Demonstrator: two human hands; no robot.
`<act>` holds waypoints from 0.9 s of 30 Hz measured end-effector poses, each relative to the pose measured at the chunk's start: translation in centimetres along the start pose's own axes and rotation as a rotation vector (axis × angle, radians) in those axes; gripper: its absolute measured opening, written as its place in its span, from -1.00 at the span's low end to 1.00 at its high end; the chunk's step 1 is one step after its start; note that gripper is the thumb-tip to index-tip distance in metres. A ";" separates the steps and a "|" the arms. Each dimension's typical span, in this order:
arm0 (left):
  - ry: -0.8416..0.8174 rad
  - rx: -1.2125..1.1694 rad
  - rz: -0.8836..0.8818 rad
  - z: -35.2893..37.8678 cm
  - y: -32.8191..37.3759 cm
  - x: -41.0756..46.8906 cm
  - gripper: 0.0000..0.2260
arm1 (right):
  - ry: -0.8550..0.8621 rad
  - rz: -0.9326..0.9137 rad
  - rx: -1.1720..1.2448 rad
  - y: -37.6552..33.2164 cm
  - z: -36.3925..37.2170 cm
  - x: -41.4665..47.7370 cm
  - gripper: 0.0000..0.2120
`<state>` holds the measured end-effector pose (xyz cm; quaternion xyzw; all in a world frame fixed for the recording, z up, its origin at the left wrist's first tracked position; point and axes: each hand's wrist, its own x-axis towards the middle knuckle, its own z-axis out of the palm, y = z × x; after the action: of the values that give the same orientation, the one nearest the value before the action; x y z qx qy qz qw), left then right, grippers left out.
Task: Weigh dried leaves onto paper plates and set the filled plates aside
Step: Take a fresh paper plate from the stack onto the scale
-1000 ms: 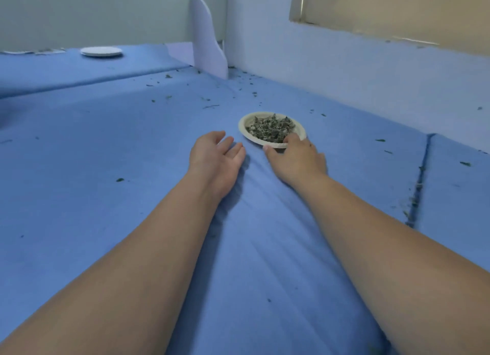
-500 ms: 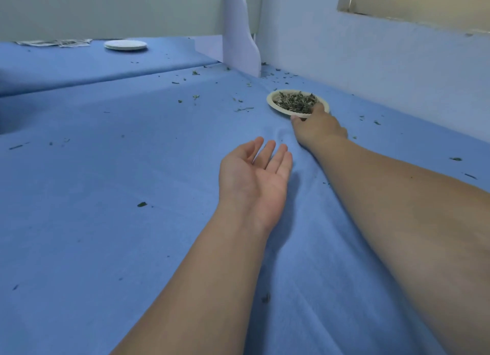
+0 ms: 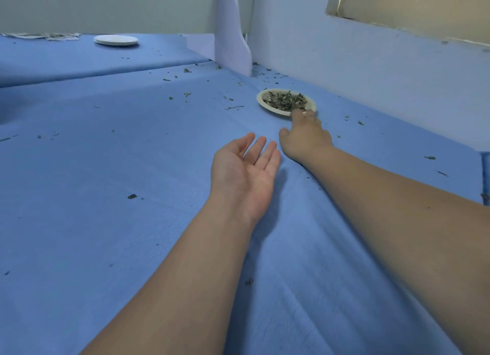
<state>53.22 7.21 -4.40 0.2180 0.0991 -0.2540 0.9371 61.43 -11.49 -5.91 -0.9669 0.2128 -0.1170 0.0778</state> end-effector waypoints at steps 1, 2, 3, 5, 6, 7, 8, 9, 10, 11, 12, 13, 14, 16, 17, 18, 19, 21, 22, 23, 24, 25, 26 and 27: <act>-0.004 0.004 -0.003 0.0 0.0 0.0 -0.71 | -0.006 -0.015 0.005 0.3 0.0 -0.6 -0.52; -0.010 0.007 -0.002 0.1 0.0 -0.1 -0.72 | -0.016 -0.026 0.005 0.5 -0.1 -1.1 -0.52; -0.012 0.010 0.001 0.1 0.0 -0.1 -0.72 | -0.028 -0.031 0.005 0.7 -0.2 -1.6 -0.51; -0.008 0.013 0.006 0.1 0.0 -0.2 -0.70 | -0.057 -0.028 0.005 1.0 -0.3 -2.5 -0.50; -0.011 0.014 0.007 0.1 0.0 -0.3 -0.70 | -0.068 -0.032 0.002 1.0 -0.3 -2.8 -0.50; -0.014 0.021 0.009 0.2 -0.1 -0.3 -0.69 | -0.074 -0.036 0.000 1.1 -0.3 -3.1 -0.50; -0.012 0.031 0.011 0.2 -0.1 -0.3 -0.69 | -0.075 -0.036 0.007 1.1 -0.3 -3.4 -0.50; -0.004 0.039 0.015 0.3 -0.1 -0.3 -0.69 | -0.072 -0.031 0.023 1.2 -0.3 -3.7 -0.49; 0.003 0.045 0.020 0.3 -0.2 -0.3 -0.69 | -0.069 -0.026 0.040 1.2 -0.3 -3.9 -0.48; 0.004 0.051 0.027 0.3 -0.3 -0.3 -0.69 | -0.068 -0.026 0.047 1.2 -0.4 -4.1 -0.48; -0.001 0.062 0.033 0.3 -0.4 -0.4 -0.69 | -0.071 -0.031 0.046 1.1 -0.5 -4.2 -0.47; -0.004 0.074 0.038 0.4 -0.5 -0.5 -0.69 | -0.076 -0.034 0.045 1.1 -0.6 -4.3 -0.47; -0.003 0.087 0.042 0.5 -0.6 -0.5 -0.69 | -0.081 -0.034 0.046 1.1 -0.7 -4.3 -0.47; -0.009 0.144 0.076 0.6 -0.8 -0.5 -0.71 | -0.080 -0.031 0.052 1.1 -0.8 -4.5 -0.46; -0.010 0.184 0.107 0.6 -0.9 -0.5 -0.73 | -0.075 -0.030 0.058 1.1 -0.8 -4.6 -0.45; -0.007 0.220 0.141 0.7 -1.0 -0.5 -0.75 | -0.069 -0.030 0.063 1.0 -0.9 -4.7 -0.44; -0.005 0.247 0.168 0.7 -1.1 -0.6 -0.77 | -0.064 -0.030 0.068 0.9 -1.0 -4.8 -0.44; -0.011 0.288 0.186 0.8 -1.3 -0.7 -0.77 | -0.061 -0.028 0.075 0.9 -1.2 -5.0 -0.43; -0.012 0.302 0.184 0.8 -1.4 -0.8 -0.77 | -0.062 -0.031 0.075 0.9 -1.2 -5.1 -0.43; -0.012 0.310 0.184 0.8 -1.4 -0.9 -0.77 | -0.065 -0.036 0.074 0.9 -1.3 -5.1 -0.43; -0.016 0.318 0.187 0.8 -1.4 -0.9 -0.76 | -0.068 -0.039 0.071 0.8 -1.3 -5.1 -0.43; -0.020 0.326 0.191 0.8 -1.4 -0.9 -0.74 | -0.071 -0.041 0.069 0.7 -1.3 -5.1 -0.44; -0.019 0.337 0.194 0.9 -1.5 -0.9 -0.72 | -0.077 -0.044 0.067 0.7 -1.3 -5.1 -0.44; -0.017 0.349 0.196 0.9 -1.6 -0.9 -0.70 | -0.082 -0.044 0.063 0.7 -1.4 -5.1 -0.44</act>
<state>51.69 6.00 -3.91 0.3834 0.0240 -0.1767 0.9062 56.36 -10.04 -5.70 -0.9725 0.1844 -0.0856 0.1140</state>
